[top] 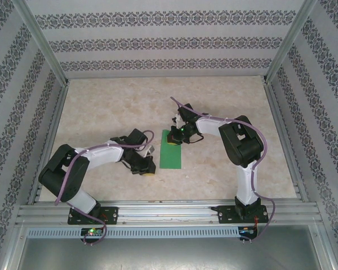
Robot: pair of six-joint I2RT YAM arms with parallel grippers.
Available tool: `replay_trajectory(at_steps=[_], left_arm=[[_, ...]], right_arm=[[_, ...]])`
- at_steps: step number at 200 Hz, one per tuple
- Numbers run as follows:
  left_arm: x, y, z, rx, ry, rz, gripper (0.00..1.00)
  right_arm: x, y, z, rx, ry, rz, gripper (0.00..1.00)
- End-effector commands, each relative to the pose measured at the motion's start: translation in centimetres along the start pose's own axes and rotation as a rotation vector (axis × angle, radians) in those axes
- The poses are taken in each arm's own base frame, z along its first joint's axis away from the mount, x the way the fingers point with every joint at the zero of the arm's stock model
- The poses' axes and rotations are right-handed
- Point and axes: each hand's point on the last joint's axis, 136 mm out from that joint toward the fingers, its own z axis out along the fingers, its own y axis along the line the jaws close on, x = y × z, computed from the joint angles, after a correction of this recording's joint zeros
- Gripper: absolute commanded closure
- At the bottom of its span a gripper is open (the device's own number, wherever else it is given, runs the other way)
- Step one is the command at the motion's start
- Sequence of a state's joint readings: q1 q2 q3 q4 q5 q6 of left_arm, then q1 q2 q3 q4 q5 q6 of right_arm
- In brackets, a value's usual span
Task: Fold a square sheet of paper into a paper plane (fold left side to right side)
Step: First fold the square sheet of paper in half at the center of the table, then hold the square sheet of paper at the center of the table.
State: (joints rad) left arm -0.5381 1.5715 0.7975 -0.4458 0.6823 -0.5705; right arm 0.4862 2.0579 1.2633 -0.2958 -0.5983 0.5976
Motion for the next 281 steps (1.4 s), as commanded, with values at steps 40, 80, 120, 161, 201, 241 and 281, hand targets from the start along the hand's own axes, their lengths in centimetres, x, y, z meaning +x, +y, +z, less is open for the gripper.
replay_trajectory(at_steps=[40,80,120,161,201,241,281], left_arm=[[-7.0,-2.4,-0.7,0.036,-0.052,0.062,0.91],[-9.5,-3.7,1.5,0.032,-0.039,0.107,0.91],[-9.4,-2.7,3.7,-0.018,-0.014,0.083,0.91],[-8.0,-0.6,5.2,-0.066,0.010,0.015,0.92],[-6.8,0.3,5.9,-0.093,0.028,-0.032,0.94],[-6.4,0.2,6.2,-0.097,0.015,-0.067,0.95],[-6.5,-0.3,6.1,-0.084,-0.009,-0.100,0.95]], right_arm=[[0.3,-4.6,0.6,0.154,-0.018,0.033,1.00],[0.3,-4.3,0.7,0.148,-0.017,0.027,1.00],[0.3,-4.1,0.6,0.144,-0.018,0.025,1.00],[-0.4,-2.0,-0.2,0.082,-0.037,0.019,1.00],[-2.4,1.7,-3.3,0.013,-0.122,-0.016,0.92],[-1.8,2.9,-7.3,0.025,-0.187,-0.024,0.94],[3.2,2.2,-9.2,0.036,-0.151,0.012,1.00]])
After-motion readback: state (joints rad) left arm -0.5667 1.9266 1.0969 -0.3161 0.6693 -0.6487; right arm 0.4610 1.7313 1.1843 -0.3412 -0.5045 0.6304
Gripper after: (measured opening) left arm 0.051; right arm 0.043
